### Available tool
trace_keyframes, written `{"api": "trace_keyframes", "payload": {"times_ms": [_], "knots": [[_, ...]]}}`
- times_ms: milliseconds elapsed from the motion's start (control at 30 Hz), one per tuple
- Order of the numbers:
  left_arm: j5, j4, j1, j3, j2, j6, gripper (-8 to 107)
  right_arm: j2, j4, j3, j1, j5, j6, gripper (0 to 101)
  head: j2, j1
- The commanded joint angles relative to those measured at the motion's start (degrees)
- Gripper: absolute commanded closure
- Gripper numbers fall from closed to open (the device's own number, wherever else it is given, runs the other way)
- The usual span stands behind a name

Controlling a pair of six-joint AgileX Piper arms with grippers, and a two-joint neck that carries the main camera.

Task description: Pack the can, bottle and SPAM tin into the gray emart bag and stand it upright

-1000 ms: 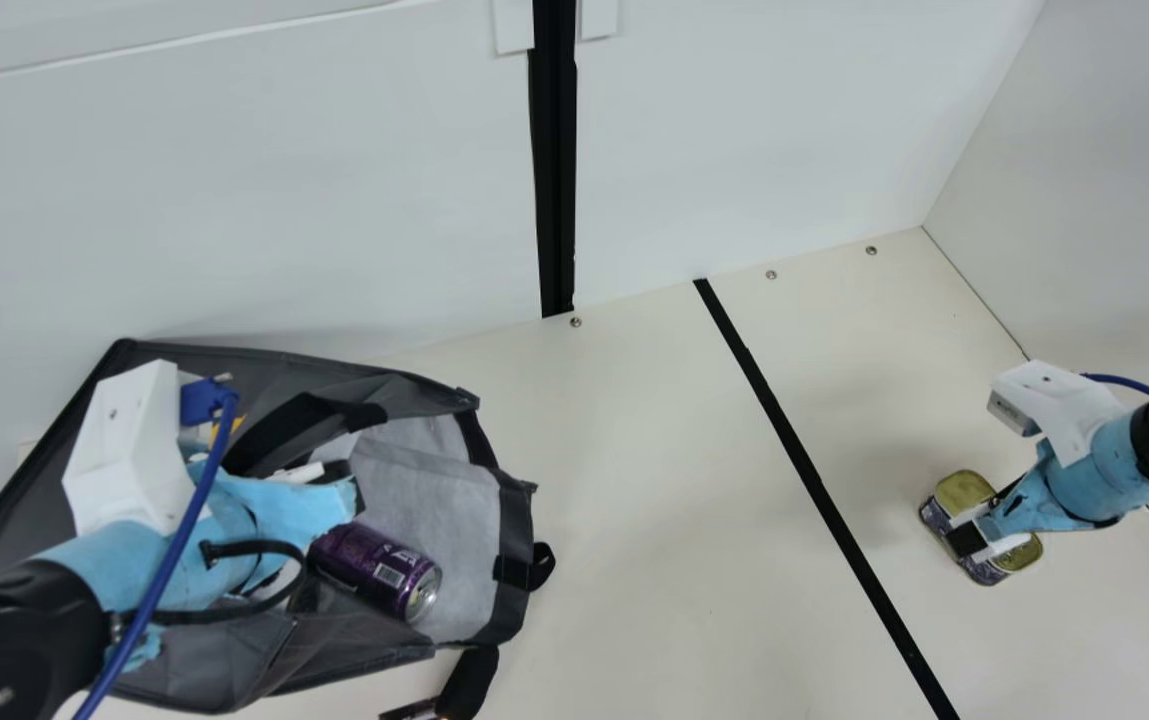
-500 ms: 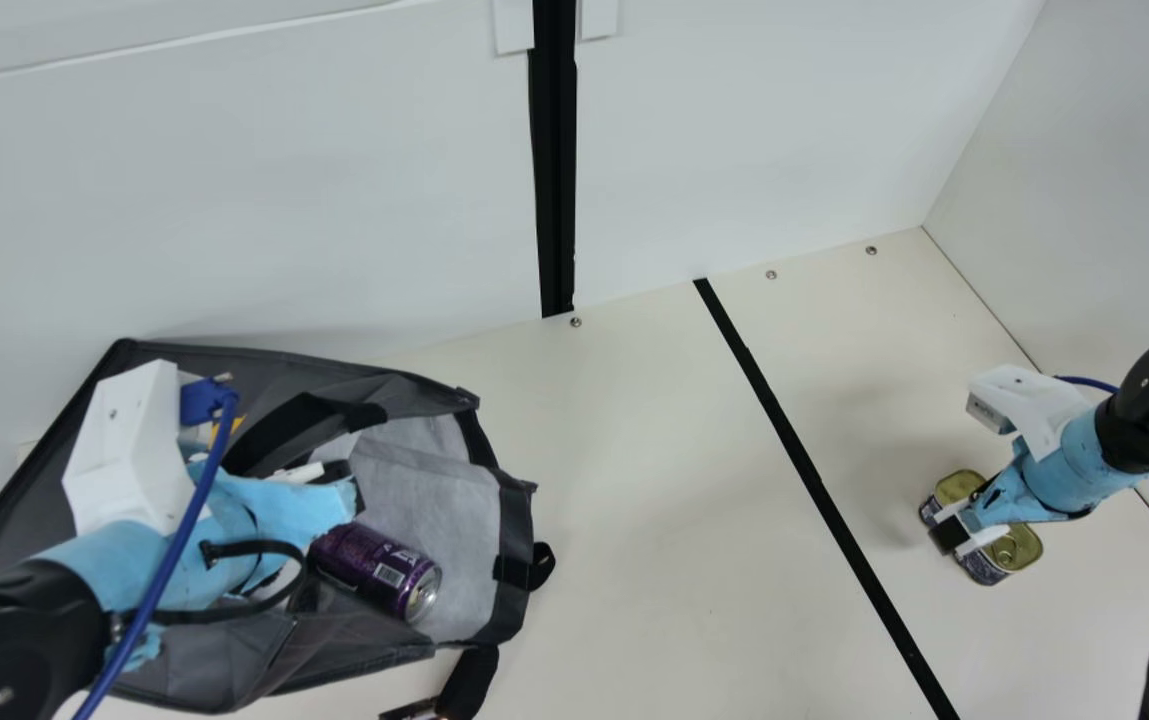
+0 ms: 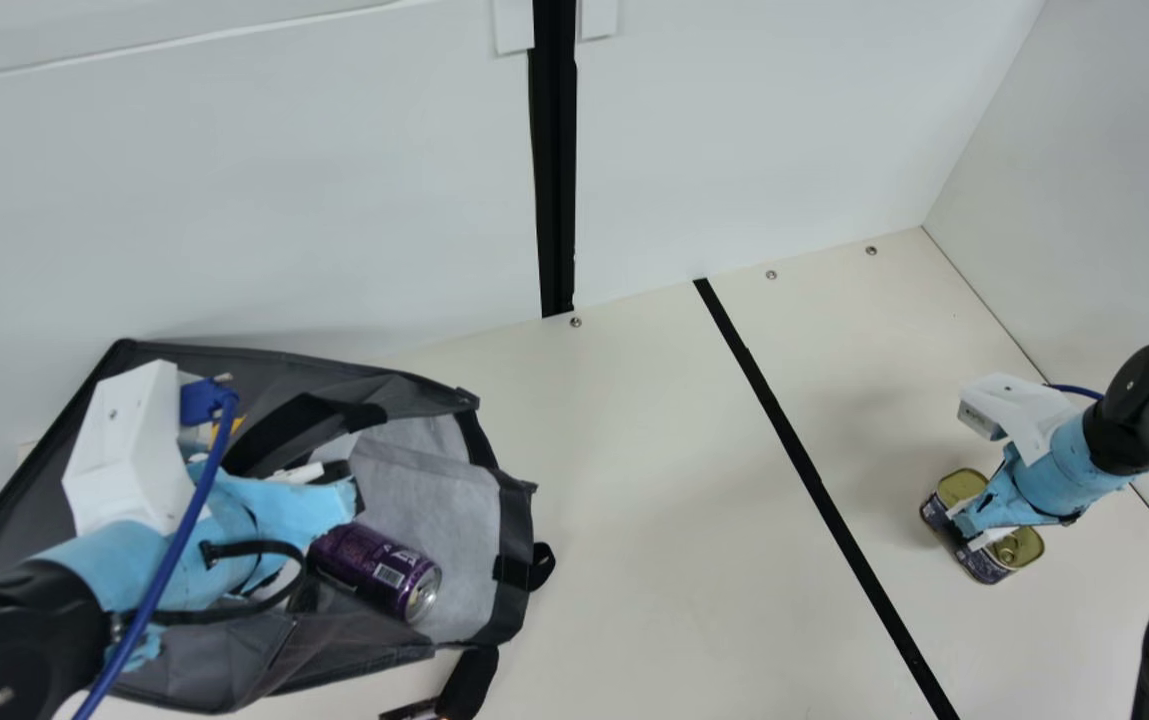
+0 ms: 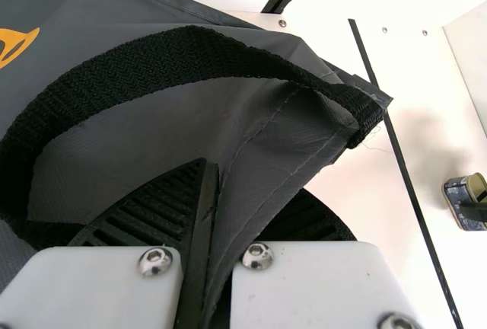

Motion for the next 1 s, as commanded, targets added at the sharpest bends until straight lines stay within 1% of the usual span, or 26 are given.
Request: {"api": "trace_keyframes", "payload": {"times_ms": [0, 33, 67, 333, 667, 967], "knots": [[0.0, 0.0, 0.0, 0.0, 0.0, 0.0, 107, 0.1, 0.1, -0.1, 0.0, -0.1, -0.2, 93, 0.0, -1.2], [0.0, 0.0, 0.0, 0.0, 0.0, 0.0, 107, 0.0, 0.1, -0.1, 0.0, -0.1, -0.2, 100, 0.0, -1.2], [0.0, 0.0, 0.0, 0.0, 0.0, 0.0, 107, 0.0, 0.2, -0.2, 0.0, 0.0, -0.3, 101, 0.0, -1.2], [0.0, 0.0, 0.0, 0.0, 0.0, 0.0, 107, -1.0, 0.9, -1.0, 0.6, 1.0, -1.2, 101, 0.0, -1.2], [0.0, 0.0, 0.0, 0.0, 0.0, 0.0, 107, -3.1, 2.1, -3.0, 2.5, 3.5, -2.0, 101, 0.0, -1.2], [0.0, 0.0, 0.0, 0.0, 0.0, 0.0, 107, -6.3, 2.2, -3.9, 5.7, 5.5, -0.6, 101, 0.0, -1.2]]}}
